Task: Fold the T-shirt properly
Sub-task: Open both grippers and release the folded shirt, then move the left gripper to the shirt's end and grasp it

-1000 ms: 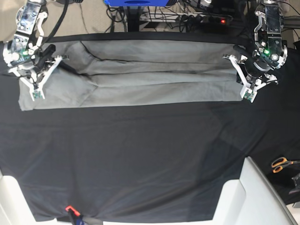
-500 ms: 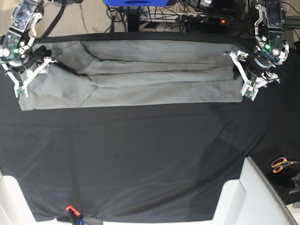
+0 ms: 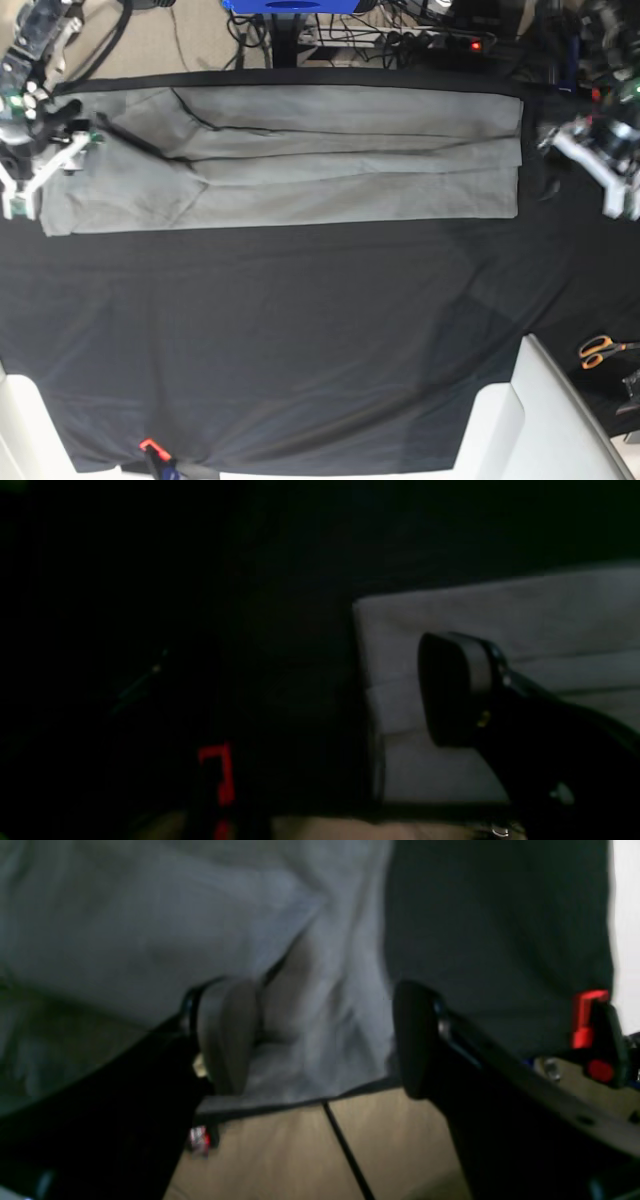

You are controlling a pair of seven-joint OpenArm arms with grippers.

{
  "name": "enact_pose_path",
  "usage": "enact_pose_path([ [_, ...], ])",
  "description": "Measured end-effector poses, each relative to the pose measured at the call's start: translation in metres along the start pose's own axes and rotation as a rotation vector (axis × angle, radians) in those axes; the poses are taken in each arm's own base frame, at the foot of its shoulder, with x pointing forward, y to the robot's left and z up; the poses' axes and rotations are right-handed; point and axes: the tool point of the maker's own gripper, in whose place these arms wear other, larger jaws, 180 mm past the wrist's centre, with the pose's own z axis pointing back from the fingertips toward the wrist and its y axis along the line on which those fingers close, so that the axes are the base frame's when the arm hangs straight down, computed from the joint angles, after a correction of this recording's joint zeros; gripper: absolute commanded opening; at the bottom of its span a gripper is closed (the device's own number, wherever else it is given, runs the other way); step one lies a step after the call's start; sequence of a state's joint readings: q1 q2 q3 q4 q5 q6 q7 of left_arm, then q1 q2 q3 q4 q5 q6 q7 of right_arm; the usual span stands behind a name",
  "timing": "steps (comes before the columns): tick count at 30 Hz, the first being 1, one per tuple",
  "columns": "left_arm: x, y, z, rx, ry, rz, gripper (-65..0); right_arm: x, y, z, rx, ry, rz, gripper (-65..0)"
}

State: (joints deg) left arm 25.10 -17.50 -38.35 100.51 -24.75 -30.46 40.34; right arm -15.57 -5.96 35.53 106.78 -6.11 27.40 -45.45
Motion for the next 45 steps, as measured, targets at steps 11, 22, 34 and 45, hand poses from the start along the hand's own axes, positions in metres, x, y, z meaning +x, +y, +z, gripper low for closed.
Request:
enact_pose_path([
  [11, -0.076, 0.006, -0.046, -0.172, 0.114, 0.326, -4.6, -0.008, 0.003, 0.006, 0.066, -0.071, -0.087, -24.3],
  [22, -0.08, -0.042, -0.07, -0.28, 0.1, 0.344, -5.3, -0.012, 0.003, 0.007, 0.066, -0.081, -0.083, -24.3],
  [34, -0.081, -0.056, -0.085, -0.294, 0.053, 0.41, -5.8, -0.012, 0.003, 0.007, 0.066, -0.08, -0.082, -24.3],
  [45, -0.088, -0.072, -0.095, -0.291, 0.104, 0.358, -65.0, -0.012, 0.002, 0.007, 0.065, -0.08, -0.08, -24.3],
])
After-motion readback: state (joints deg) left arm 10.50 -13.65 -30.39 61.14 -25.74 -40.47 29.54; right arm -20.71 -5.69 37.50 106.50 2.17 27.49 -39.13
